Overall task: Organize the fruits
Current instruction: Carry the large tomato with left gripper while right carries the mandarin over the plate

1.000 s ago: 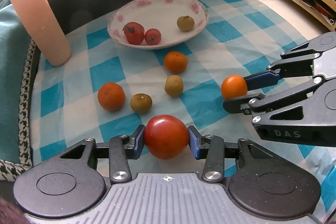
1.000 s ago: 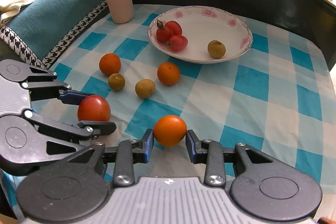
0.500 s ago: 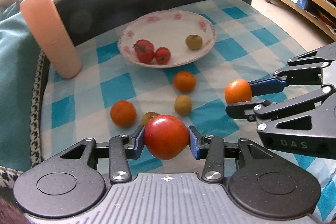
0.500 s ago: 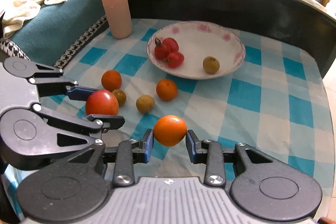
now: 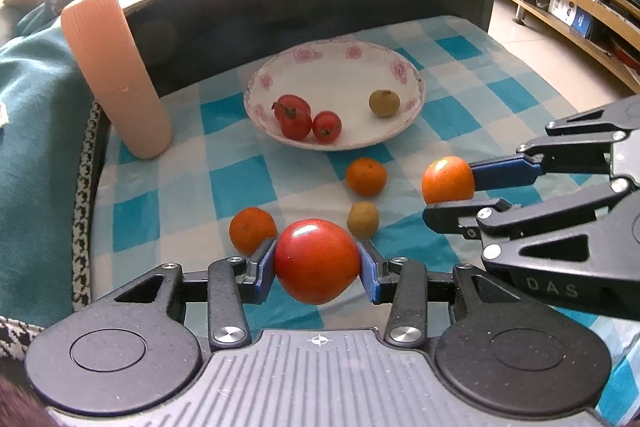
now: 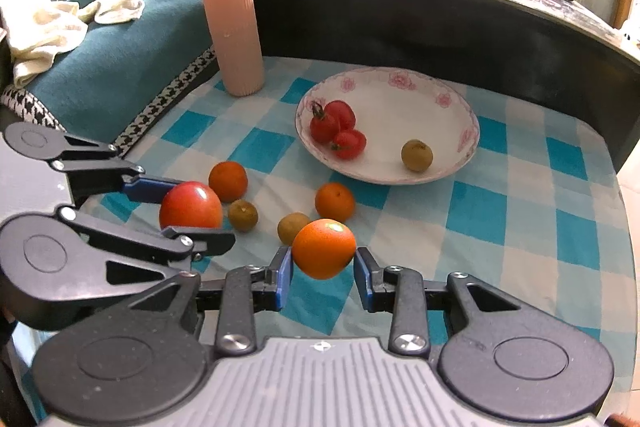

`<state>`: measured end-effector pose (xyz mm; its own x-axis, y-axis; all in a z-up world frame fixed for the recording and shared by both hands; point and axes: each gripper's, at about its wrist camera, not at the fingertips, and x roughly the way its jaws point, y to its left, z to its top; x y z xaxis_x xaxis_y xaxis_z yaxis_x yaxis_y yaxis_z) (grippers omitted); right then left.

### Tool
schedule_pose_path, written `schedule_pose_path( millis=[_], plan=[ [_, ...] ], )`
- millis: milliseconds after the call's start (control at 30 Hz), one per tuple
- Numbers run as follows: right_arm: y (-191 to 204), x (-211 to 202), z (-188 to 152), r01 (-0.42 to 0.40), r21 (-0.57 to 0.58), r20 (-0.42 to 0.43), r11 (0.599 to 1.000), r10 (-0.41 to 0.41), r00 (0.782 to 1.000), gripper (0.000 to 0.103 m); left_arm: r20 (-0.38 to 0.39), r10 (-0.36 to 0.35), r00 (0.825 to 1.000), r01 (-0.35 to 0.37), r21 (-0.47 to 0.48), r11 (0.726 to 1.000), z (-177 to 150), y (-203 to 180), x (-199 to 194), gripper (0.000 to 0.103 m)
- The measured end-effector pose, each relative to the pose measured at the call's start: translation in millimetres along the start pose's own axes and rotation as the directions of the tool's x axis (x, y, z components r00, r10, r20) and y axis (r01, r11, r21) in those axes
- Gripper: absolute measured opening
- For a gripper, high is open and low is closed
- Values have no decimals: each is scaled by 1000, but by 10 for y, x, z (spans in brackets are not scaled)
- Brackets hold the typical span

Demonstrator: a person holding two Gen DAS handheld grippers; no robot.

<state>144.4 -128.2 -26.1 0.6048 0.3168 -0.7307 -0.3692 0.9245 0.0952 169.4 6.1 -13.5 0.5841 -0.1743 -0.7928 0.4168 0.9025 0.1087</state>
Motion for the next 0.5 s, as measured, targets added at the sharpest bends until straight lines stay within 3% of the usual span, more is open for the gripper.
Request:
schedule_pose_path(
  millis=[500],
  plan=[
    [-303, -153, 186, 29, 83, 69, 996, -35, 997, 48, 49, -22, 999, 24, -46, 999, 384, -30, 55, 51]
  ],
)
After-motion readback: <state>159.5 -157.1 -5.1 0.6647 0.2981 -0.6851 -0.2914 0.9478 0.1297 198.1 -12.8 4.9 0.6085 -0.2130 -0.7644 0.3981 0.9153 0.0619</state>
